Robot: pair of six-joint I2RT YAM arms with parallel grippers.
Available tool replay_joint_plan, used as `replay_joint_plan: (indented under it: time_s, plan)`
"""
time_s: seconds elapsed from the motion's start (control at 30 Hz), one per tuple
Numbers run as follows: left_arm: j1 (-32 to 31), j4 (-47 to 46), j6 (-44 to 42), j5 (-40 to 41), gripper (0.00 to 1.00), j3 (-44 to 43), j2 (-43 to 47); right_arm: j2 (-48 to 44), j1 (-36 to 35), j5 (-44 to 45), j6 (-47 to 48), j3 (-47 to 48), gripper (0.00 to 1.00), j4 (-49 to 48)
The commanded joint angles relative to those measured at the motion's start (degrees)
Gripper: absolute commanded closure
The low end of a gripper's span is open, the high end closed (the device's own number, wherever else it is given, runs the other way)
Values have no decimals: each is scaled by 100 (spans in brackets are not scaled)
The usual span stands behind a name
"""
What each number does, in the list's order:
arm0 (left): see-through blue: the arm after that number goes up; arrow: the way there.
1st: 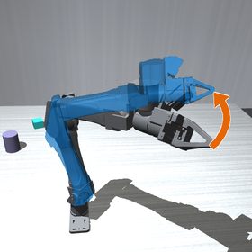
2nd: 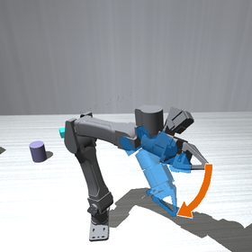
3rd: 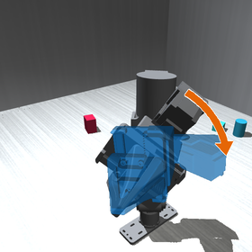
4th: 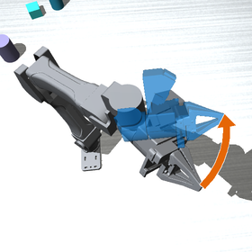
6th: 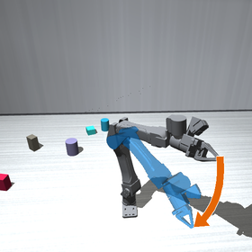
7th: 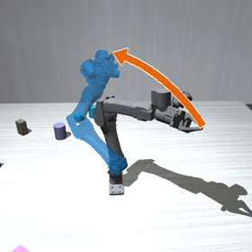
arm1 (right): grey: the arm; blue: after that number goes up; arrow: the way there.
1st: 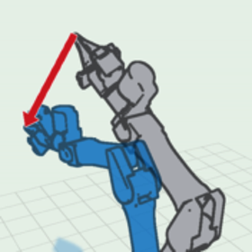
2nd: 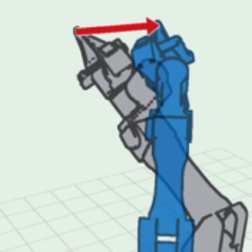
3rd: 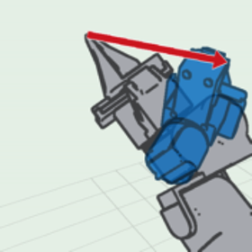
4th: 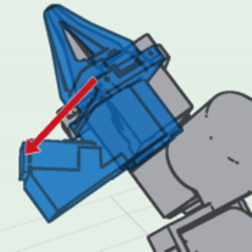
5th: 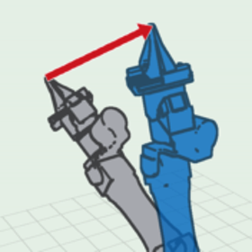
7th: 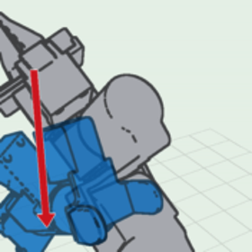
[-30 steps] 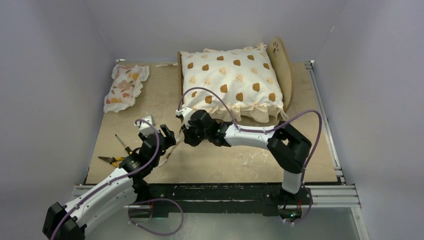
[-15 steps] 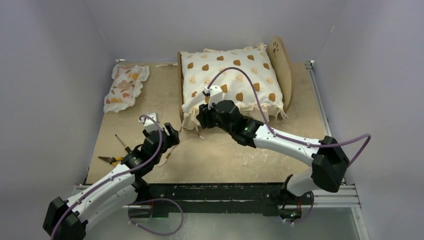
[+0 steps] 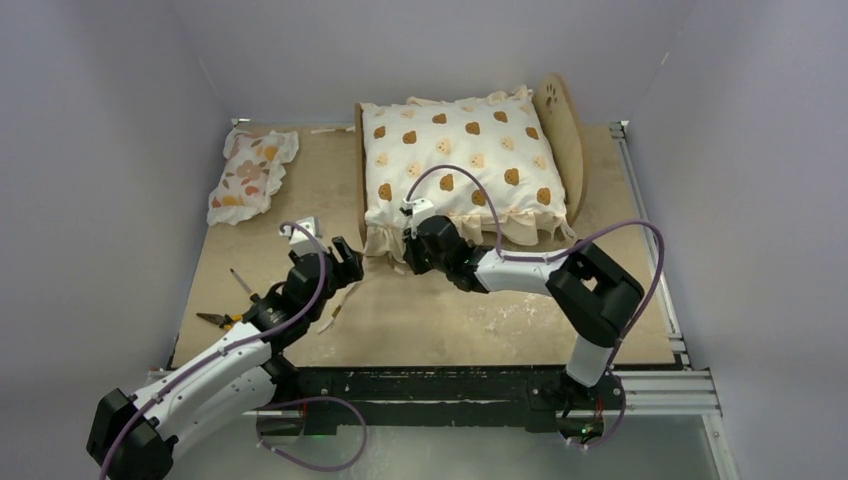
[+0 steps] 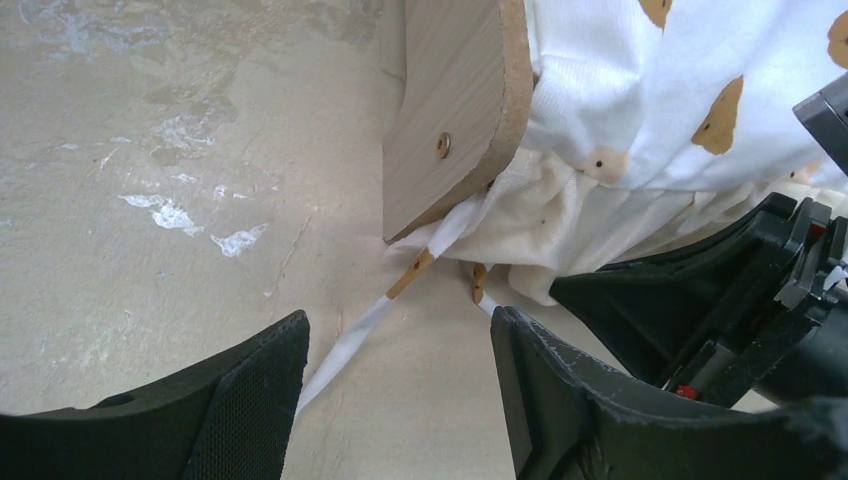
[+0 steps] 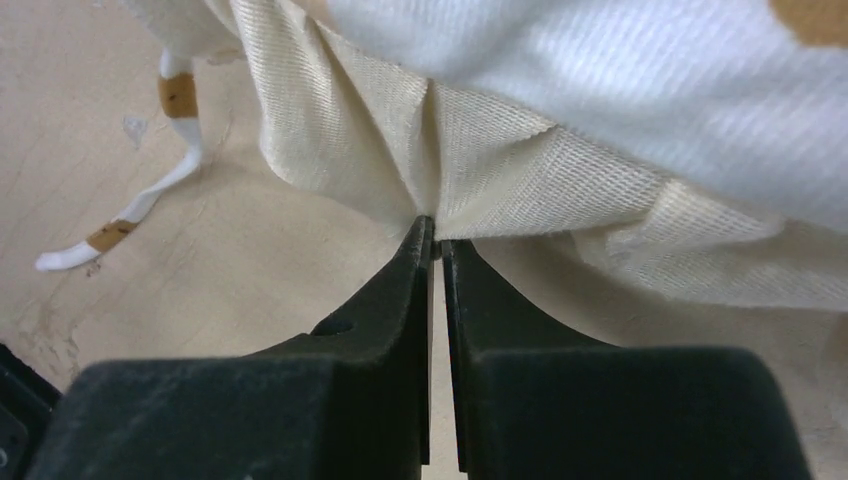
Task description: Set up the pet bed
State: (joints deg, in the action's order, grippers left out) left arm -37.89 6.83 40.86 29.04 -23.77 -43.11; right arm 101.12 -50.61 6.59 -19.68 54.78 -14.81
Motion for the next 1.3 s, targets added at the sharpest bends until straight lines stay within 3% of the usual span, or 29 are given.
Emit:
replay_joint_plan:
  time_s: [0.0, 0.1, 0.23, 0.5, 0.7, 0.87, 1.03, 1.27]
  plan:
    - [38, -235, -125, 47, 34, -310, -31, -548, -28, -231, 6, 65, 90, 402]
    - [41, -331, -205, 44, 34, -469, -179, -1205, -7, -80, 138, 188, 78, 1202]
    - [39, -498, -344, 54, 33, -818, -566, -1899, 298, 350, 532, 697, 50, 2271]
    - [37, -424, -517, -64, 33, -1451, -1198, -2633, 2110, 1848, 778, 1629, 28, 3122]
    - [41, -368, -588, -189, 33, -1534, -1191, -2842, 3626, 2407, 787, 1992, 20, 2879]
    - [39, -324, -607, -332, 32, -1535, -1196, -2186, 4581, 1770, 836, 2333, 19, 2576]
    - [36, -285, -649, -574, 32, -1556, -1279, -1580, 4710, 1099, 929, 2520, 23, 2526]
    - [37, -322, -693, -1037, 32, -1666, -1553, -1737, 4380, 467, 815, 1949, 30, 2302]
